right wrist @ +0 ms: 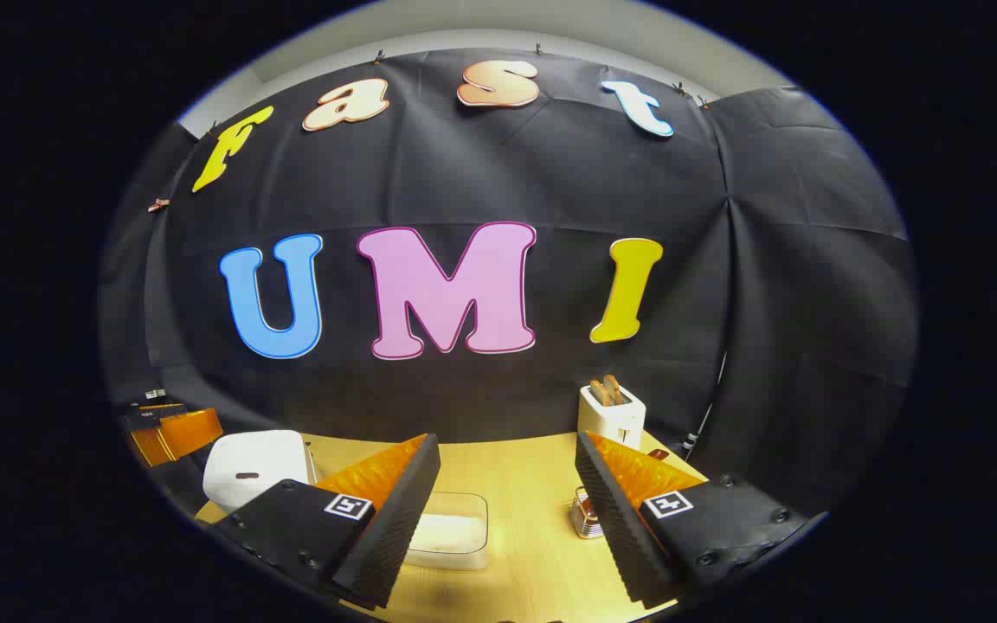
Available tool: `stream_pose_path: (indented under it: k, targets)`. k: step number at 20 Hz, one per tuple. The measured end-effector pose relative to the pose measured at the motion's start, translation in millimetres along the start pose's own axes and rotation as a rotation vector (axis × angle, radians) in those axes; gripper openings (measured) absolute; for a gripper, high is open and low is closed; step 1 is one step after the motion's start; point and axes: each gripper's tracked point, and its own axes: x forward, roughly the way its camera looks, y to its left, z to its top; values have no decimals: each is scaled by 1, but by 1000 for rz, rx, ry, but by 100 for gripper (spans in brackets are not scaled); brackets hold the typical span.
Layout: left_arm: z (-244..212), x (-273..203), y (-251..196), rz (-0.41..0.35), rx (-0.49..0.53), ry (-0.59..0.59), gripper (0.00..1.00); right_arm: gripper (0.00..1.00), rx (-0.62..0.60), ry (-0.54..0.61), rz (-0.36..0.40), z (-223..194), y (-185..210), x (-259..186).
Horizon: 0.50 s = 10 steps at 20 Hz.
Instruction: Close the left gripper, press the button to open the rice cooker; take a wooden spoon from the chopstick holder with the right hand, scoop a spoonful of rice and pour it into the rice cooker, then put the wooden spoon back into the chopstick holder.
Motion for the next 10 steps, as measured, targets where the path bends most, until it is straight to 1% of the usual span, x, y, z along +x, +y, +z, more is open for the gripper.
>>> stream_pose_path:
  k: [1,6,10]
  targets:
    - [-1,-1,1,2,3,0,95,98,6,-5,0,0,-2,-1]
    - [-8,0,4,-4,5,19,94,97,7,6,-2,-8,-6,-2]
    - [-12,7,7,13,-7,35,94,97,10,27,-1,-15,-6,6]
